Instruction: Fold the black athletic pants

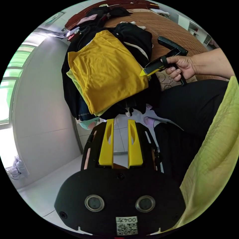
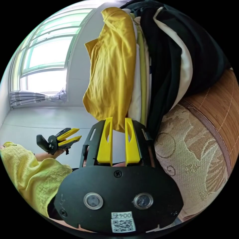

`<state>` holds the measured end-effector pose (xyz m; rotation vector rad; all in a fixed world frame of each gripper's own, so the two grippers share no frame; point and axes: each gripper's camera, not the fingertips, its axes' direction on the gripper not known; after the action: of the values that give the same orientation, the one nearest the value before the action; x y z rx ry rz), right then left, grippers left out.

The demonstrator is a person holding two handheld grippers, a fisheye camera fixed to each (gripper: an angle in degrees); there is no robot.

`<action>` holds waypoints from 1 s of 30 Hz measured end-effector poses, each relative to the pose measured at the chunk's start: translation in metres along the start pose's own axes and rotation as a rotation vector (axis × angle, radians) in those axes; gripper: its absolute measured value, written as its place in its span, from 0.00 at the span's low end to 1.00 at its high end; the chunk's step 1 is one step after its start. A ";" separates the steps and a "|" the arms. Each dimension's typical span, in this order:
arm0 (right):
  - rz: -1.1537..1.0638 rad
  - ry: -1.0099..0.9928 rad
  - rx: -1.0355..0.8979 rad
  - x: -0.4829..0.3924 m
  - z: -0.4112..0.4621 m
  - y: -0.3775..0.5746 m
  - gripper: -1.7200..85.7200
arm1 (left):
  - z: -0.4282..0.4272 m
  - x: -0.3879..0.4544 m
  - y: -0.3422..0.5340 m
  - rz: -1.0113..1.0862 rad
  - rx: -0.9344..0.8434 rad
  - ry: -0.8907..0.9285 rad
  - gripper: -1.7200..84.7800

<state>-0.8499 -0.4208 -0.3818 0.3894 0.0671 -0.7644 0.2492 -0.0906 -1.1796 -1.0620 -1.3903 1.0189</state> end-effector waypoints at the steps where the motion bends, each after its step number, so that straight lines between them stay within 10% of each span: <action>1: 0.005 0.002 -0.004 0.003 0.000 0.000 0.12 | 0.000 0.001 -0.005 0.006 0.006 0.001 0.12; 12: 0.135 -0.327 -0.170 -0.047 -0.056 -0.076 0.05 | -0.011 0.018 -0.047 0.141 0.147 -0.168 0.14; 30: 0.206 -0.310 -0.226 -0.120 -0.105 -0.136 0.05 | 0.005 0.020 -0.123 0.048 0.106 -0.382 0.11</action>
<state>-1.0215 -0.3916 -0.4984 0.0585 -0.1748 -0.5983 0.2349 -0.1014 -1.0560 -0.8541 -1.5978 1.3669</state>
